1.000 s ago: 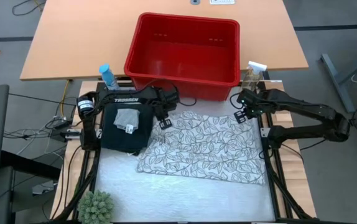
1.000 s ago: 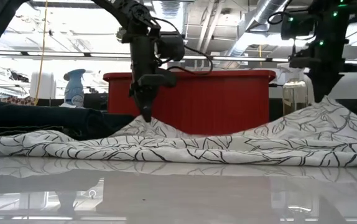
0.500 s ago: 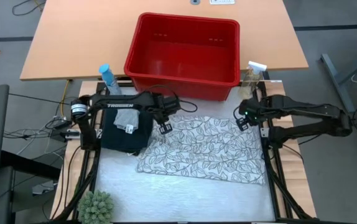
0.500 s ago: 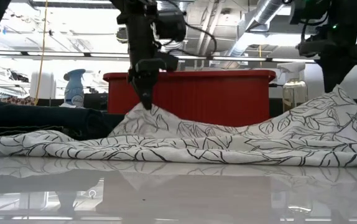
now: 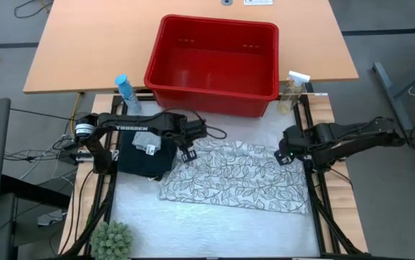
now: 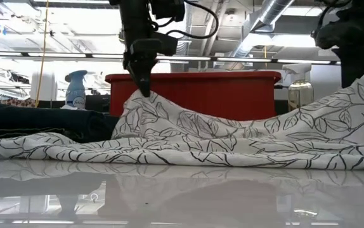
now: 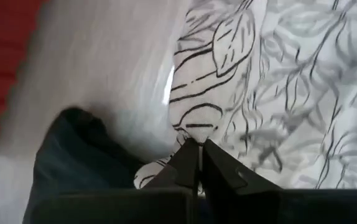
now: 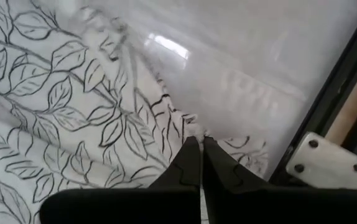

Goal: Fold Laundry from Bin
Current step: Fold the white patterned shirt

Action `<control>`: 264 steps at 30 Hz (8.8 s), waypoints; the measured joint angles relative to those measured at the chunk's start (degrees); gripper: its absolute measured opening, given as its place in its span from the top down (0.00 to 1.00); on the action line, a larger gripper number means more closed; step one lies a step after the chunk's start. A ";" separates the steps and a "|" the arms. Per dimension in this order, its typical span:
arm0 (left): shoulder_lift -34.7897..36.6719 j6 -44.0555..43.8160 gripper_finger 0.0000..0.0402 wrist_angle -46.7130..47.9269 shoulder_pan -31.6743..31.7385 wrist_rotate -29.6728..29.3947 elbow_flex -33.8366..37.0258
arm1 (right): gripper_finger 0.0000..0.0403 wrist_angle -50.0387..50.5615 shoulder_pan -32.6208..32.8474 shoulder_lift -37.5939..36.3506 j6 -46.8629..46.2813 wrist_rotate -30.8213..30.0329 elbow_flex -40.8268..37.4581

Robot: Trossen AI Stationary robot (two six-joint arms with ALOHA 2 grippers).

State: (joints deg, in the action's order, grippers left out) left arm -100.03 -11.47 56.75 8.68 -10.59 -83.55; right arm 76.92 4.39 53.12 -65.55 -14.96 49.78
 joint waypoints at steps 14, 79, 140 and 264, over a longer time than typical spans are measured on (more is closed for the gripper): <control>0.62 -6.61 1.00 1.64 -7.33 -5.03 0.33 | 0.95 0.90 20.47 0.06 -21.75 -0.70 -0.02; 2.86 -13.40 0.65 -4.09 -27.90 -5.32 4.17 | 0.55 -6.27 54.84 23.02 -39.40 1.35 7.43; 2.69 -12.42 0.99 -38.38 -16.91 13.52 24.74 | 0.68 -36.26 27.28 43.52 16.10 -5.06 7.10; 57.27 -20.92 0.88 -71.06 -29.13 -7.36 52.07 | 0.70 -37.77 14.18 23.75 21.98 25.13 7.15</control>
State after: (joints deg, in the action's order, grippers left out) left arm -42.76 -32.39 -14.31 -20.45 -17.95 -31.48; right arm 39.15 18.56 76.87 -43.57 10.17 56.93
